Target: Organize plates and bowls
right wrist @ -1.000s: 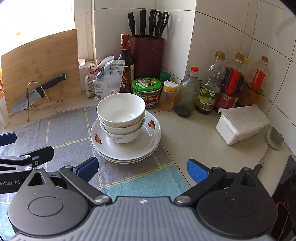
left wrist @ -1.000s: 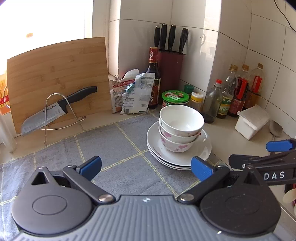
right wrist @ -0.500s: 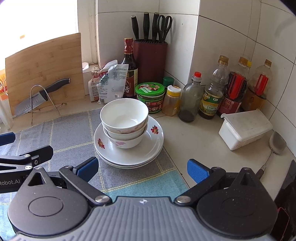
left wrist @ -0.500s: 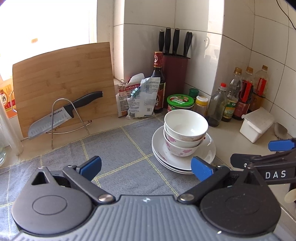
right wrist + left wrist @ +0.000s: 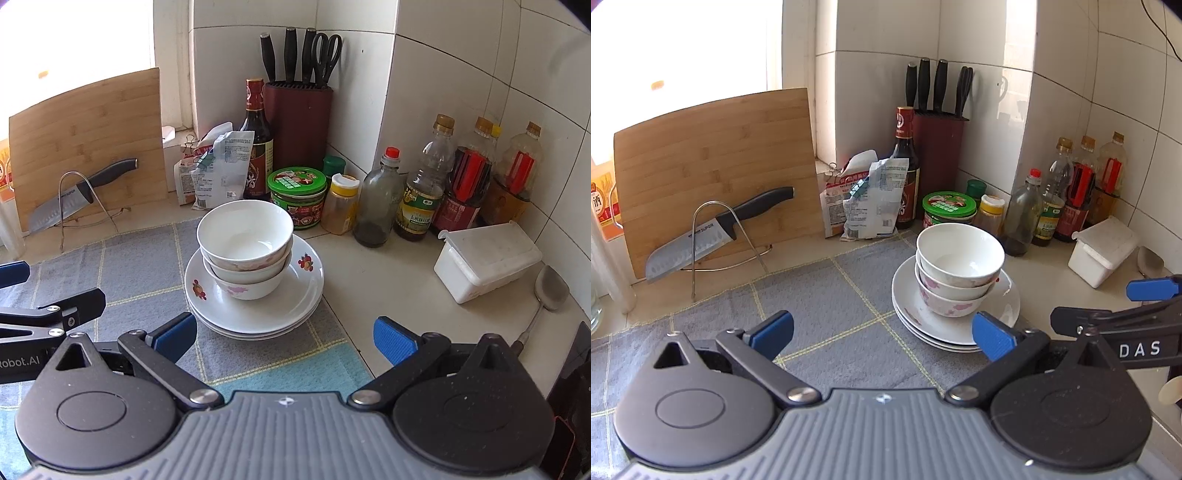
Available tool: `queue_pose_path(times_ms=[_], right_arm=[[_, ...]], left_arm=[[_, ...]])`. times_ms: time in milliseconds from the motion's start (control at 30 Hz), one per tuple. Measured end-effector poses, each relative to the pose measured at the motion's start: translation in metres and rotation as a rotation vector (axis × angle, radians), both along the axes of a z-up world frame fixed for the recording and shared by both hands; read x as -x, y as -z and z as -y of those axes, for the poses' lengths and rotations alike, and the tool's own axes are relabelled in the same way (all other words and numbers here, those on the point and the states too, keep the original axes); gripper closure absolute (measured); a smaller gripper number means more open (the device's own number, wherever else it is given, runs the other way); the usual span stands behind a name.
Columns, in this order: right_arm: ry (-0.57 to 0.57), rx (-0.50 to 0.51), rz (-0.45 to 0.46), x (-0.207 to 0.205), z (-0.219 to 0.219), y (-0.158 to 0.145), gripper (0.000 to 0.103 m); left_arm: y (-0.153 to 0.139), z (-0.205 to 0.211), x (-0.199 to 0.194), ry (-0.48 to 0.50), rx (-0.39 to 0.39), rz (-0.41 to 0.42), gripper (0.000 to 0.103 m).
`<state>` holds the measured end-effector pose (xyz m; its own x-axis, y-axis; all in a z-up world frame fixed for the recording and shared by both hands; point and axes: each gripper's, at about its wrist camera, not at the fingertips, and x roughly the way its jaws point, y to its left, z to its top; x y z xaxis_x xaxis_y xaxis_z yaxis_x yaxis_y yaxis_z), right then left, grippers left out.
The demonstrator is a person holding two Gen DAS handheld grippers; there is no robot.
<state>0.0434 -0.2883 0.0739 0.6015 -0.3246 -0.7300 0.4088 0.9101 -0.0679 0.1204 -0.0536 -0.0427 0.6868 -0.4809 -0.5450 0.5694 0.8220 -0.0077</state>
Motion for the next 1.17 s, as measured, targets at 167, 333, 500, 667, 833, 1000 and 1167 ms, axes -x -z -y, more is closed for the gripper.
queue_pose_path(times_ms=[167, 333, 500, 667, 833, 1000, 1167], right_arm=[[0.0, 0.007, -0.004, -0.002, 0.0, 0.0, 0.0], [0.002, 0.009, -0.009, -0.004, 0.0, 0.001, 0.0], [0.001, 0.013, -0.008, -0.005, 0.001, 0.002, 0.0], [0.003, 0.023, -0.011, -0.009, 0.002, 0.002, 0.0], [0.004, 0.025, -0.016, -0.01, 0.002, 0.003, 0.0], [0.006, 0.026, -0.016, -0.01, 0.002, 0.003, 0.0], [0.008, 0.026, -0.015, -0.011, 0.004, 0.004, 0.0]], left_arm=[[-0.002, 0.004, -0.002, -0.002, -0.001, -0.004, 0.001], [-0.002, 0.004, -0.003, -0.002, -0.003, -0.006, 0.001], [-0.002, 0.006, -0.005, -0.003, -0.002, -0.004, 0.001], [-0.001, 0.008, -0.009, 0.0, -0.003, -0.006, 0.001], [0.0, 0.009, -0.011, 0.002, -0.006, -0.007, 0.001], [0.0, 0.009, -0.012, 0.003, -0.007, -0.006, 0.001], [0.0, 0.01, -0.012, 0.004, -0.008, -0.006, 0.001]])
